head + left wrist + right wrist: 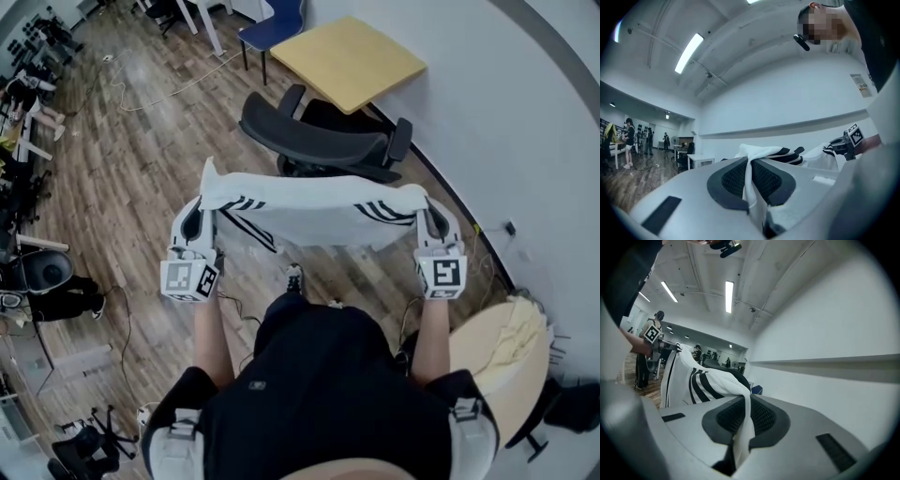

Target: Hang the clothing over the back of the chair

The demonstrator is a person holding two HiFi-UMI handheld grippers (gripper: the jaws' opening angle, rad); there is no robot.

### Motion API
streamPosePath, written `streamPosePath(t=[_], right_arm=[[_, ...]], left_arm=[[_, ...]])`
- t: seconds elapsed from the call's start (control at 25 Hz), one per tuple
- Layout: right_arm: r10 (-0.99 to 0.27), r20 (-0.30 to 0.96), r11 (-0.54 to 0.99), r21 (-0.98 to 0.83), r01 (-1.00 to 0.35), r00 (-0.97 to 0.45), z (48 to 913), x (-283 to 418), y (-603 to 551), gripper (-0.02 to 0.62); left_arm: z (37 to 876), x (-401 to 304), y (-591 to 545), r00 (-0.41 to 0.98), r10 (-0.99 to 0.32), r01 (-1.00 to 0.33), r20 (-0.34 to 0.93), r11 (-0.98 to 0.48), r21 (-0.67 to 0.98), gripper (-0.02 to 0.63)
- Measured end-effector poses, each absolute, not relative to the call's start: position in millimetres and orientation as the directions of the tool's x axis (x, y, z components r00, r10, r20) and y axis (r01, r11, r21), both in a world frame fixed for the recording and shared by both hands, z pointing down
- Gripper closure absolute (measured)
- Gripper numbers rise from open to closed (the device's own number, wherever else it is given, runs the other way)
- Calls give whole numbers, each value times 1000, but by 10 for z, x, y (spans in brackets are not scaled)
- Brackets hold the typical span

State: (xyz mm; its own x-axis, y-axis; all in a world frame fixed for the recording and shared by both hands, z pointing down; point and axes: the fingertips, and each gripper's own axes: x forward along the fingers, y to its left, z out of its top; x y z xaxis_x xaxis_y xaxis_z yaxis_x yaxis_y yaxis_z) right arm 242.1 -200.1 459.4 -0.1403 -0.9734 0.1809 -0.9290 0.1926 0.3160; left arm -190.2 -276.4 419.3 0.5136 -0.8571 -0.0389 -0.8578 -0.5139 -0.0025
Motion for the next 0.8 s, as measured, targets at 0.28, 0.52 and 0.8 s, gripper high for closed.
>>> streamPosePath(t=[0.28, 0.52, 0.8], right_arm=[[-988, 139, 112, 316, -942, -71, 4474, 2359, -2297, 586], [-993, 120, 34, 313, -949, 4, 4438, 2299, -2488, 586], [-988, 116, -55, 327, -943, 98, 4390, 2256, -2693, 586]], left_arm=[[4094, -1901, -3394, 582, -811, -813, -59, -582, -21, 592], [4051, -1875, -3890, 640, -764, -767, -84, -641, -19, 592], [4054, -1761, -4461, 706, -703, -707, -90, -707, -25, 592]])
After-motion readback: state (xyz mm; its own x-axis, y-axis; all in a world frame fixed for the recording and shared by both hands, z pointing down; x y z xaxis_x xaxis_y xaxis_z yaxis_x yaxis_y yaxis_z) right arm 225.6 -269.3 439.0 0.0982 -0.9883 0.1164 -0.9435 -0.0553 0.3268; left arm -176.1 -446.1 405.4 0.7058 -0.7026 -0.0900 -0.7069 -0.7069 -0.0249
